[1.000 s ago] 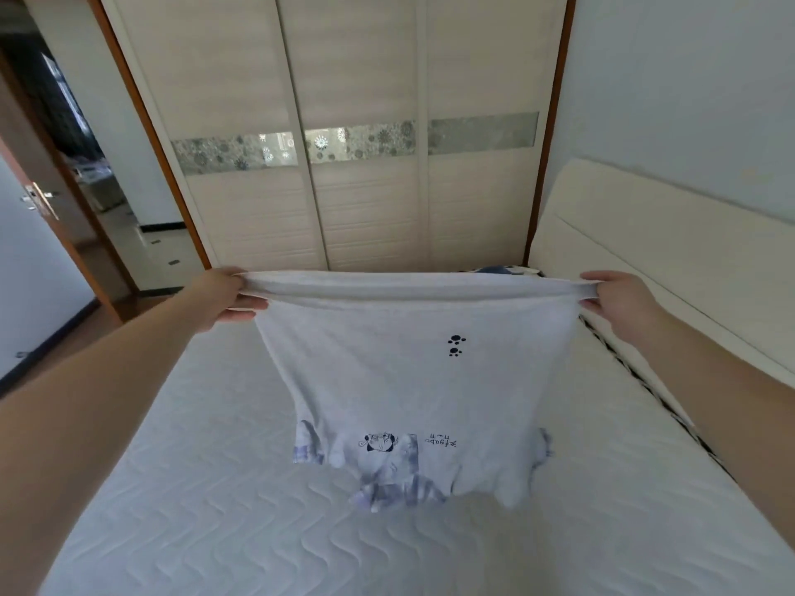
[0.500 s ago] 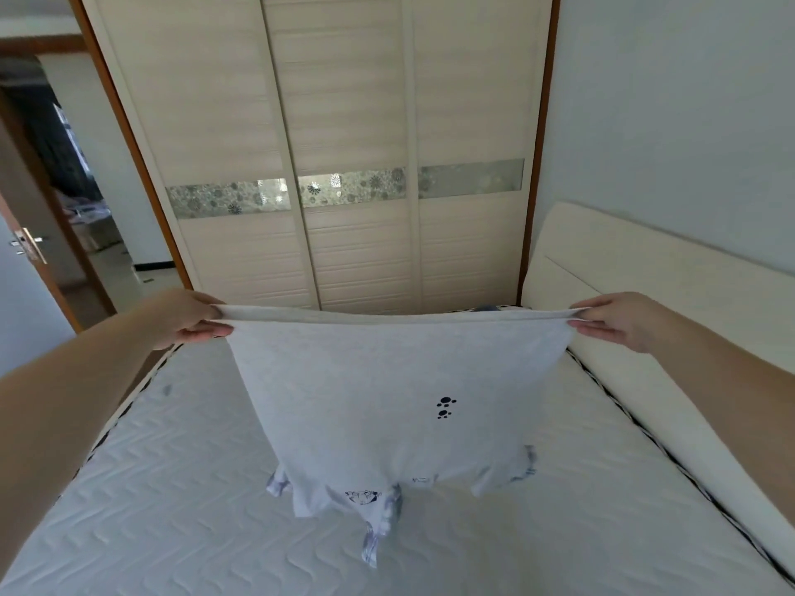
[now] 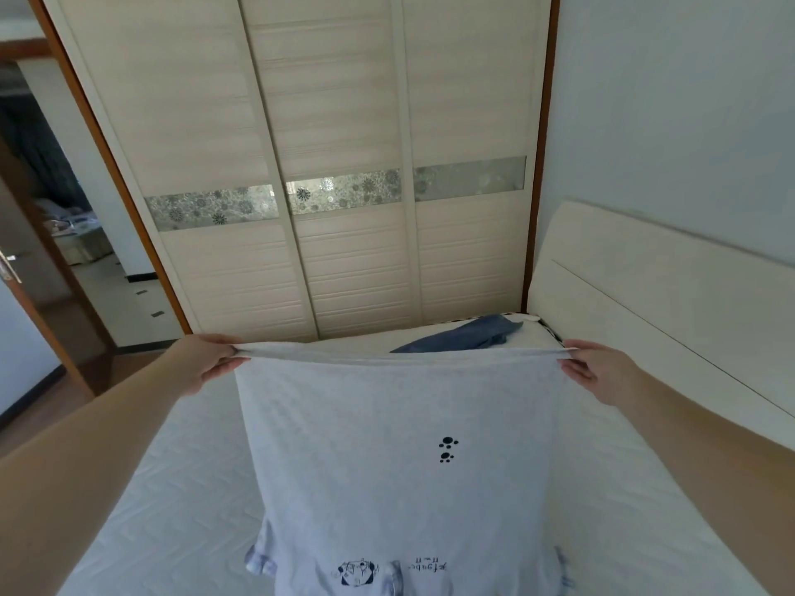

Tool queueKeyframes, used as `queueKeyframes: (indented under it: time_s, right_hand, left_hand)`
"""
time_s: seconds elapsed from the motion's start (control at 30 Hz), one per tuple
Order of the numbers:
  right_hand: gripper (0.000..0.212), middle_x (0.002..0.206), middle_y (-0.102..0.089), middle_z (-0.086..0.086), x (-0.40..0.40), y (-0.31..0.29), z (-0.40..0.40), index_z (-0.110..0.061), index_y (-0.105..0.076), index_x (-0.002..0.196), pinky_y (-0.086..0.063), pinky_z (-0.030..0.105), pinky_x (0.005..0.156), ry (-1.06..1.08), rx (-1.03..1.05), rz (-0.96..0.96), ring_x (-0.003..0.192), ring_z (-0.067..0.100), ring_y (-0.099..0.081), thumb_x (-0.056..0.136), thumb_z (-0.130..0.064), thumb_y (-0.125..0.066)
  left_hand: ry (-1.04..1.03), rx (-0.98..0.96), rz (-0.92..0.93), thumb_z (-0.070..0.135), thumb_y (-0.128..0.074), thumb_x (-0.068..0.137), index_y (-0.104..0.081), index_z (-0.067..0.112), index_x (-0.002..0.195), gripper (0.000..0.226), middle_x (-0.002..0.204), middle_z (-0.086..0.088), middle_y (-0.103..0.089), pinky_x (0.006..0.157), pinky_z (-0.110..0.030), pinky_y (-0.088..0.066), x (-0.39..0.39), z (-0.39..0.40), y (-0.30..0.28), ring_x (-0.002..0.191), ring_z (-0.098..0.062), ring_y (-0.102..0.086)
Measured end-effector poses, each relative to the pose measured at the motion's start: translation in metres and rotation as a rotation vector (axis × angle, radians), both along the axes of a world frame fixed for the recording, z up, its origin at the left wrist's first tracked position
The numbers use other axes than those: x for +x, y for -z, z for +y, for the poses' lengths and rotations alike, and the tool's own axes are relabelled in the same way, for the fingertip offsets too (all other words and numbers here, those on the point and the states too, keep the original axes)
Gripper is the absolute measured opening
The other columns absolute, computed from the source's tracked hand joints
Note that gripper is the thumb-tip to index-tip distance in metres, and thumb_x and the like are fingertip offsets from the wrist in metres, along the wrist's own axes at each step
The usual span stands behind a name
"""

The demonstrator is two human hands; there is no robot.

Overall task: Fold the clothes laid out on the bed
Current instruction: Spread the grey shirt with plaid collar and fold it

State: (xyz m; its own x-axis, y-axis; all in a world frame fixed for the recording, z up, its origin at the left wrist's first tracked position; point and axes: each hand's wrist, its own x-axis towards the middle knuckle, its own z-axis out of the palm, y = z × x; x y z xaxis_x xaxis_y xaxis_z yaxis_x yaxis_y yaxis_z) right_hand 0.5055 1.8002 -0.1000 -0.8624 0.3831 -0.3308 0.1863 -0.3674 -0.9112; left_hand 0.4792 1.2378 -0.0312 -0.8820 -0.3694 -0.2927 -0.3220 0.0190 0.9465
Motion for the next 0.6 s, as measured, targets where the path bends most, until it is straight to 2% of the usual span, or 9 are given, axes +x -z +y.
queueKeyframes:
  time_s: [0.07, 0.1, 0.17, 0.23, 0.3, 0.37, 0.43, 0.53, 0.6]
  right_hand:
    - [0.021, 0.113, -0.057, 0.022, -0.021, -0.001, 0.005, 0.003, -0.063, 0.104, -0.057, 0.021, 0.066, -0.001, -0.018, 0.005, 0.086, 0.025, -0.062, 0.097, 0.01, -0.045]
    - [0.022, 0.116, -0.056, 0.022, -0.032, -0.003, 0.007, 0.006, -0.062, 0.11, -0.057, 0.021, 0.069, 0.004, -0.031, 0.02, 0.091, 0.026, -0.062, 0.097, 0.01, -0.045]
    - [0.018, 0.119, -0.056, 0.021, -0.051, -0.012, 0.008, 0.008, -0.06, 0.112, -0.057, 0.027, 0.086, 0.014, -0.059, 0.067, 0.09, 0.024, -0.063, 0.096, 0.006, -0.05]
    - [0.013, 0.117, -0.057, 0.015, -0.064, -0.025, 0.006, 0.002, -0.061, 0.104, -0.053, 0.033, 0.094, 0.007, -0.066, 0.097, 0.092, 0.022, -0.064, 0.094, -0.007, -0.062]
    - [0.022, 0.109, -0.061, 0.008, -0.071, -0.038, 0.006, -0.002, -0.061, 0.106, -0.054, 0.029, 0.093, 0.013, -0.067, 0.109, 0.095, 0.02, -0.065, 0.091, -0.016, -0.068]
    - [0.015, 0.099, -0.063, 0.007, -0.075, -0.046, 0.008, -0.002, -0.062, 0.096, -0.059, 0.022, 0.076, 0.039, -0.077, 0.128, 0.084, 0.016, -0.065, 0.089, -0.013, -0.07]
    - [0.01, 0.093, -0.064, 0.008, -0.075, -0.047, 0.012, -0.003, -0.061, 0.088, -0.058, 0.019, 0.063, 0.062, -0.091, 0.154, 0.078, 0.014, -0.064, 0.089, -0.007, -0.069]
    - [0.005, 0.093, -0.063, 0.009, -0.068, -0.042, 0.02, -0.001, -0.061, 0.096, -0.058, 0.02, 0.068, 0.048, -0.099, 0.184, 0.074, 0.012, -0.066, 0.091, 0.0, -0.064]
    - [0.014, 0.096, -0.063, 0.009, -0.058, -0.036, 0.024, -0.002, -0.061, 0.105, -0.057, 0.022, 0.073, 0.02, -0.097, 0.198, 0.078, 0.013, -0.066, 0.092, 0.001, -0.062]
  left_hand:
    - [0.014, -0.032, 0.034, -0.008, -0.055, 0.093, -0.064, -0.003, 0.113, 0.023, 0.116, -0.019, -0.064, 0.088, -0.03, -0.052, -0.02, 0.004, -0.001, 0.096, -0.024, -0.066]
    - [0.025, -0.047, 0.057, -0.006, -0.058, 0.092, -0.064, -0.002, 0.114, 0.023, 0.114, -0.017, -0.065, 0.091, -0.03, -0.051, -0.03, 0.007, -0.003, 0.095, -0.022, -0.065]
    - [0.043, -0.073, 0.109, 0.002, -0.066, 0.089, -0.066, -0.001, 0.113, 0.024, 0.106, -0.014, -0.067, 0.097, -0.032, -0.05, -0.046, 0.014, -0.01, 0.095, -0.02, -0.065]
    - [0.035, -0.064, 0.161, 0.014, -0.074, 0.085, -0.068, 0.003, 0.103, 0.022, 0.103, -0.011, -0.069, 0.1, -0.035, -0.05, -0.058, 0.021, -0.019, 0.098, -0.021, -0.066]
    - [-0.002, -0.039, 0.204, 0.024, -0.075, 0.085, -0.069, 0.008, 0.093, 0.019, 0.101, -0.008, -0.07, 0.089, -0.032, -0.056, -0.068, 0.025, -0.031, 0.095, -0.02, -0.069]
    - [-0.04, -0.053, 0.233, 0.023, -0.075, 0.084, -0.07, 0.01, 0.088, 0.015, 0.098, -0.008, -0.071, 0.068, -0.024, -0.06, -0.072, 0.025, -0.039, 0.087, -0.018, -0.07]
    - [-0.05, -0.061, 0.255, 0.014, -0.075, 0.085, -0.072, 0.008, 0.087, 0.007, 0.098, -0.008, -0.073, 0.056, -0.021, -0.058, -0.072, 0.022, -0.042, 0.082, -0.017, -0.071]
    - [-0.05, -0.068, 0.267, 0.004, -0.072, 0.086, -0.073, 0.008, 0.09, 0.007, 0.102, -0.007, -0.072, 0.059, -0.021, -0.059, -0.067, 0.015, -0.038, 0.087, -0.019, -0.072]
    - [-0.053, -0.066, 0.258, 0.003, -0.07, 0.086, -0.074, 0.012, 0.093, 0.011, 0.106, -0.006, -0.07, 0.065, -0.021, -0.059, -0.059, 0.013, -0.03, 0.093, -0.02, -0.07]
